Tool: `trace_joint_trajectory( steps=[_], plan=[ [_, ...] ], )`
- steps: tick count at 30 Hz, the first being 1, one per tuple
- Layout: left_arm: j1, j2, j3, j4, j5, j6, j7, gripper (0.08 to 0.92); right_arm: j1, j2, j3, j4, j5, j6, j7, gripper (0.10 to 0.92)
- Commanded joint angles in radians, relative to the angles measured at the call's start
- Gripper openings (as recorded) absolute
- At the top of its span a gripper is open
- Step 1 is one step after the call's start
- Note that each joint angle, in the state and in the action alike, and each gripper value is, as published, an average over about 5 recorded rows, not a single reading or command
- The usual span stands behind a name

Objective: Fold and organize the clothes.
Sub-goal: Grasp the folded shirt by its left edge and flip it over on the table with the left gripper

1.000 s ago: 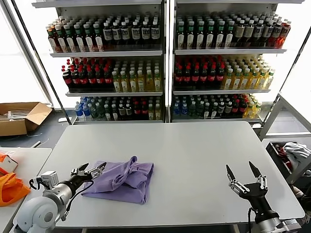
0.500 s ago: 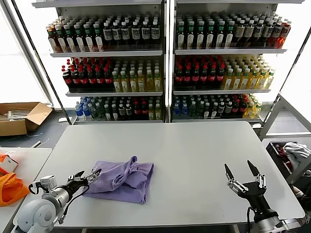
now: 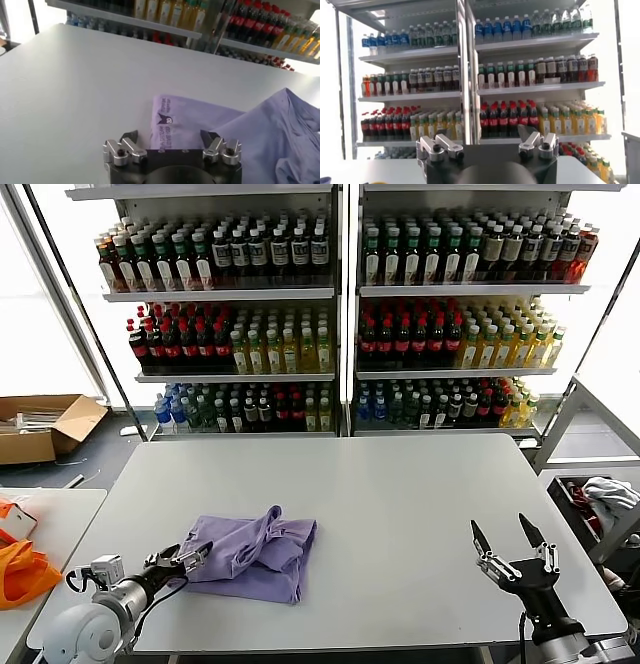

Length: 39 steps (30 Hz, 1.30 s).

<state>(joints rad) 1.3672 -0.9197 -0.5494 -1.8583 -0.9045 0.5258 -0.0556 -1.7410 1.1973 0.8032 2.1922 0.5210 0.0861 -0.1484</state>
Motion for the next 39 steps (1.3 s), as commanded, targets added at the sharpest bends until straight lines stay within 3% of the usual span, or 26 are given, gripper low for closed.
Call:
trace_joint_trajectory(
  steps=[1,14,22,27,32,36,39],
  plan=[
    [0.007,-0.006,0.010,-0.007,0.023,-0.006,0.015,0.712,-0.010,0.003,0.015,0.010,0.026,0.001,-0.001,0.823],
    [0.021,-0.042,-0.018,-0.024,0.024,-0.027,0.008,0.340,-0.016,-0.001,0.022,0.011,0.026,0.012,-0.006,0.823],
    [0.113,-0.058,-0.239,-0.093,0.023,-0.019,0.026,0.138,0.002,-0.003,0.015,0.006,0.027,0.014,-0.010,0.823],
    [0.168,-0.004,-0.455,-0.099,0.018,-0.015,0.060,0.120,0.017,-0.011,0.008,-0.007,0.031,0.016,-0.013,0.823],
    [0.203,0.125,-0.627,-0.054,-0.027,-0.003,0.080,0.119,0.028,-0.013,-0.005,-0.009,0.035,0.016,-0.014,0.823],
    [0.211,0.208,-0.698,-0.043,-0.034,0.008,0.091,0.119,0.029,-0.010,-0.019,-0.013,0.035,0.022,-0.017,0.823],
    [0.206,0.218,-0.709,-0.078,0.001,0.013,0.097,0.118,0.027,-0.001,-0.027,-0.018,0.034,0.031,-0.018,0.823]
  ],
)
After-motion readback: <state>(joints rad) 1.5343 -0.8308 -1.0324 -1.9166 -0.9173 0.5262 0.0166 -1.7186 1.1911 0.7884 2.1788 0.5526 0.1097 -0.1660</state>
